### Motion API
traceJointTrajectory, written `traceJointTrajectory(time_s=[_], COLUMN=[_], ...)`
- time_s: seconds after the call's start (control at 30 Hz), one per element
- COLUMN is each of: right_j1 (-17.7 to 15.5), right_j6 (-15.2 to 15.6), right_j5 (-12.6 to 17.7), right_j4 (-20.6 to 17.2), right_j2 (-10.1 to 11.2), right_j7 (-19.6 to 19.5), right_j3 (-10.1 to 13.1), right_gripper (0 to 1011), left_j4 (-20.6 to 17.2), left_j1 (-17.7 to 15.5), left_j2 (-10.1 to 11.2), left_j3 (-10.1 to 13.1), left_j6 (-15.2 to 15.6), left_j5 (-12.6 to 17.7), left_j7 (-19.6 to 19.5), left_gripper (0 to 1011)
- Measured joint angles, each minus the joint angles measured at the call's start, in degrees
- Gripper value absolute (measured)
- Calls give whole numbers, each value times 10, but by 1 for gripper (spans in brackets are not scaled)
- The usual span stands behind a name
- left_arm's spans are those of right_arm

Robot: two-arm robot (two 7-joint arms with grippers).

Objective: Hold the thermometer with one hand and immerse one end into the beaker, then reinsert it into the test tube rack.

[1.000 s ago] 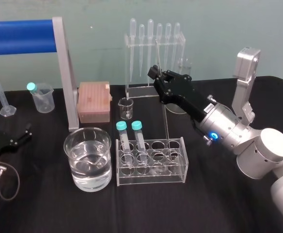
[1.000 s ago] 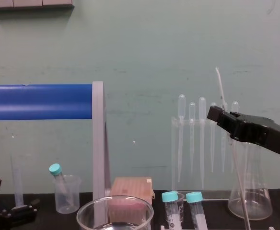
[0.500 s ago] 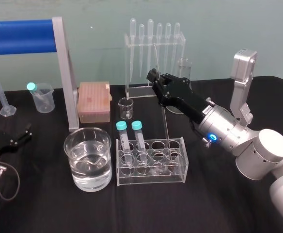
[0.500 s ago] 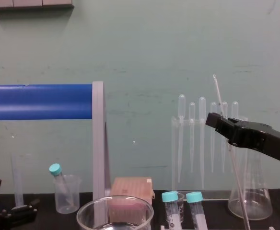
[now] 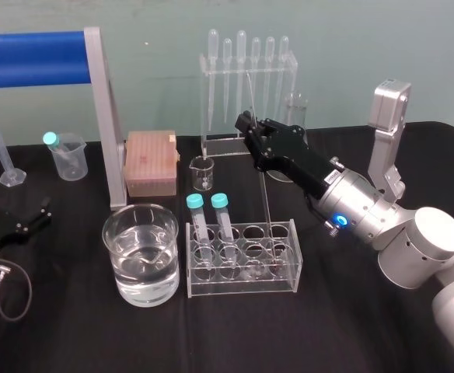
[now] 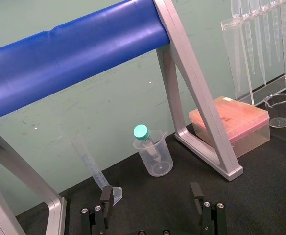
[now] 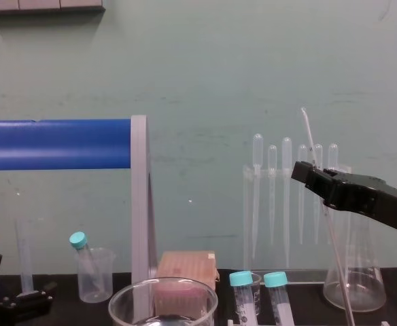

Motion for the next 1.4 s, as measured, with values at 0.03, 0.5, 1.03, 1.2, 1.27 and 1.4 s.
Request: traceJointTrajectory(time_s=[0.03,0.5,1.03,1.2,1.27,1.4], right_j1=[0,0,0,0,0,0], right_j6=[0,-1,-1,-1,-1,-1], right_j5=[0,0,0,0,0,0], right_j4=[0,0,0,0,0,0], right_j2=[0,0,0,0,0,0], right_j7=[0,0,0,0,0,0], right_j3=[0,1,1,1,1,1], right_gripper=[57,278,790,917,970,1002], left_j4=[0,0,0,0,0,0], left_j1=[0,0,0,0,0,0], left_j2=[0,0,0,0,0,0], left_j3=[0,0,0,0,0,0], left_j6=[0,0,0,0,0,0], left_j5=[0,0,0,0,0,0], left_j7=[0,0,0,0,0,0], left_gripper=[1008,1008,1008,1008,1008,1008])
